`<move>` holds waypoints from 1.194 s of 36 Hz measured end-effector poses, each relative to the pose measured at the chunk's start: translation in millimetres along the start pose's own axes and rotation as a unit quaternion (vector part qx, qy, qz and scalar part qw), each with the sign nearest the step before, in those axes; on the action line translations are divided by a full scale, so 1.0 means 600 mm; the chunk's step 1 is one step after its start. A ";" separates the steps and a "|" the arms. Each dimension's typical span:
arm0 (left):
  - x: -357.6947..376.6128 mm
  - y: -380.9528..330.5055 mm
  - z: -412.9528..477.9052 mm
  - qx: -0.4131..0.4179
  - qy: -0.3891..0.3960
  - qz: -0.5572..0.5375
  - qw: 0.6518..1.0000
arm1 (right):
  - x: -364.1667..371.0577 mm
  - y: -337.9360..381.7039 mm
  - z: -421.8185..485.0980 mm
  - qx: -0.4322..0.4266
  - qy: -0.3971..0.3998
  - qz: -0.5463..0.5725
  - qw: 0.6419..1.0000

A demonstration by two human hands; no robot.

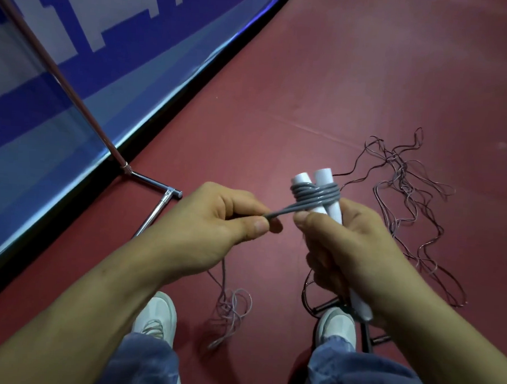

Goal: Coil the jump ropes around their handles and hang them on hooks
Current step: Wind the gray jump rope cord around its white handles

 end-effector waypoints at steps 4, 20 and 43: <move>0.007 -0.002 -0.006 -0.010 0.015 -0.105 0.994 | -0.009 0.006 0.001 -0.028 -0.020 -0.046 0.998; 0.008 0.023 0.004 -0.014 0.049 0.061 0.997 | 0.010 -0.015 -0.024 0.034 0.109 -0.066 0.991; 0.074 0.080 -0.014 -0.134 0.270 0.376 0.876 | 0.063 -0.111 -0.078 0.008 0.262 -0.698 0.666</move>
Point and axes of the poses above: each hand's wrist, its own z-axis towards the middle knuckle, its own x-axis out of the palm, y = z × x, the point moved 5 cm from there along z, towards the middle knuckle, and after that the axes turned 5 degrees about x, right-handed, at the moved point
